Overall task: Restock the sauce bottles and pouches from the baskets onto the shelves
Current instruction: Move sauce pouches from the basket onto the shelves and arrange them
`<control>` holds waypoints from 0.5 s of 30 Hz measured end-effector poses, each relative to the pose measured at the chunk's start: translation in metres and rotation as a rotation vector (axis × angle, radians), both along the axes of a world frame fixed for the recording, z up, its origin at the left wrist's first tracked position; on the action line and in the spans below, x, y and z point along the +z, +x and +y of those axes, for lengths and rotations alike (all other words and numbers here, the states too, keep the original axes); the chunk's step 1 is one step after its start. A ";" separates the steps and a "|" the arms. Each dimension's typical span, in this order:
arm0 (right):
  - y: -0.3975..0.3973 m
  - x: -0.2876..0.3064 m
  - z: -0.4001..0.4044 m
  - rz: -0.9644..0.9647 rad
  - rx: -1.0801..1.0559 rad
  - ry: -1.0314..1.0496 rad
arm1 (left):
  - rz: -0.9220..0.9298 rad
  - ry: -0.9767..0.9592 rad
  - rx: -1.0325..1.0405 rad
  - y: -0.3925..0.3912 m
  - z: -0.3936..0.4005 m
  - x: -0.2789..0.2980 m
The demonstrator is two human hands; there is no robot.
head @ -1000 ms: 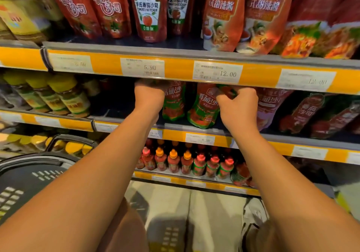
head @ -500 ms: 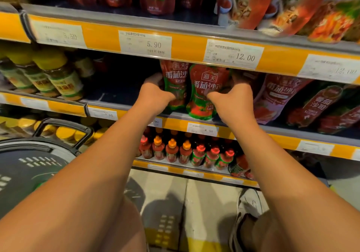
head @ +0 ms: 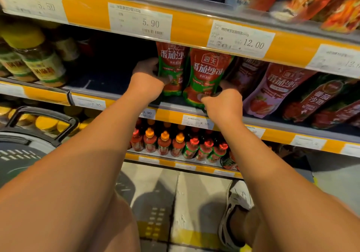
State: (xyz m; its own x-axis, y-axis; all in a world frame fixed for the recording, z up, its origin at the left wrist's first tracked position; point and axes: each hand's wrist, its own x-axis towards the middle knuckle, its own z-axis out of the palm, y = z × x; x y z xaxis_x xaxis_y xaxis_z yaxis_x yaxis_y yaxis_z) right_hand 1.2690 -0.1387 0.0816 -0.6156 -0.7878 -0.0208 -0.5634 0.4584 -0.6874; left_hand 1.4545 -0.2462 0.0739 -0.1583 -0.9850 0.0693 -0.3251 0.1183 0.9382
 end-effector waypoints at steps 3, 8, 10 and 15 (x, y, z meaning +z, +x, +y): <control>0.001 -0.005 -0.009 -0.032 -0.009 -0.066 | -0.054 -0.046 0.015 -0.005 -0.007 -0.002; -0.001 -0.009 -0.032 -0.031 -0.010 -0.138 | -0.027 -0.063 0.054 -0.014 -0.020 -0.009; -0.002 -0.011 -0.041 0.012 -0.022 -0.115 | -0.016 -0.061 0.049 -0.017 -0.025 -0.011; -0.006 -0.017 -0.056 -0.079 -0.038 -0.129 | -0.023 -0.104 0.046 -0.027 -0.034 -0.013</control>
